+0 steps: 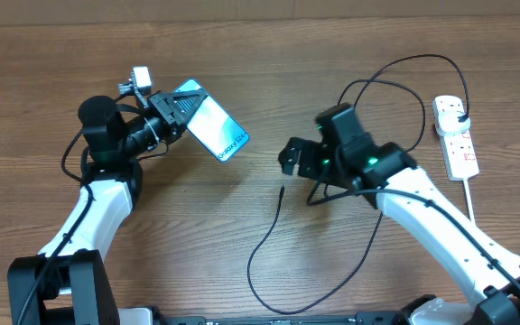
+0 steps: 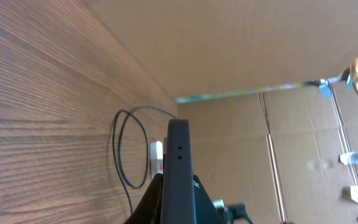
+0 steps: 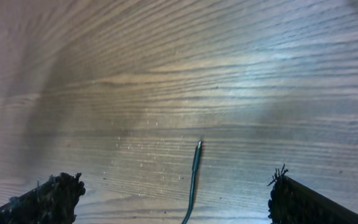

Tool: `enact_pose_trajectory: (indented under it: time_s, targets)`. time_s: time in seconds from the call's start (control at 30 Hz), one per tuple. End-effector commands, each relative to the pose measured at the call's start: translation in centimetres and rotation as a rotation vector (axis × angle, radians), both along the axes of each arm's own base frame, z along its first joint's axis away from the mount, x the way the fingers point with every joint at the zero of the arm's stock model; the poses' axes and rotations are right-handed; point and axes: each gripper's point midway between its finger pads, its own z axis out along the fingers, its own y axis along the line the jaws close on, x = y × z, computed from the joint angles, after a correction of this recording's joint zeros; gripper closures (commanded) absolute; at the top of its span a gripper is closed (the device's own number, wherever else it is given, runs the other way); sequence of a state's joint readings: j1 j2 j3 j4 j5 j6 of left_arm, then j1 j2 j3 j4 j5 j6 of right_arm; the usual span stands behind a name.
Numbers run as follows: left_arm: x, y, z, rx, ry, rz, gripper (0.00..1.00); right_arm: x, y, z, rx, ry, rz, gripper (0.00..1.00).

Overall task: Plug charger to phone and switch on socket
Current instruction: 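Lower the right gripper over the black cable's plug end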

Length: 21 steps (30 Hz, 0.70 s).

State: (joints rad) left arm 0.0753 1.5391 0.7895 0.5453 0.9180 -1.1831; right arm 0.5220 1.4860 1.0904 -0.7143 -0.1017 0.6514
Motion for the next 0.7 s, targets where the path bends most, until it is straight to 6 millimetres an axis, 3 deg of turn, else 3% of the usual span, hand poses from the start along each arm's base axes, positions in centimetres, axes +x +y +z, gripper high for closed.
enact_pose_trajectory:
  time_s: [0.0, 0.23, 0.5, 0.67]
  targets:
    - [0.3, 1.1, 1.2, -0.01, -0.022, 0.012, 0.96, 0.2, 0.5, 0.5, -0.046, -0.039, -0.045, 0.0]
    - [0.7, 4.1, 1.2, -0.024, -0.009, 0.071, 0.96, -0.6, 2.0, -2.0, -0.123, -0.013, -0.028, 0.0]
    - [0.8, 4.8, 0.2, -0.028, 0.044, 0.101, 0.96, -0.5, 1.8, -6.4, -0.192, 0.071, -0.043, 0.0]
    - [0.8, 4.9, -0.2, -0.029, 0.069, 0.109, 0.96, -0.3, 2.4, -7.4, -0.183, 0.085, -0.035, 0.0]
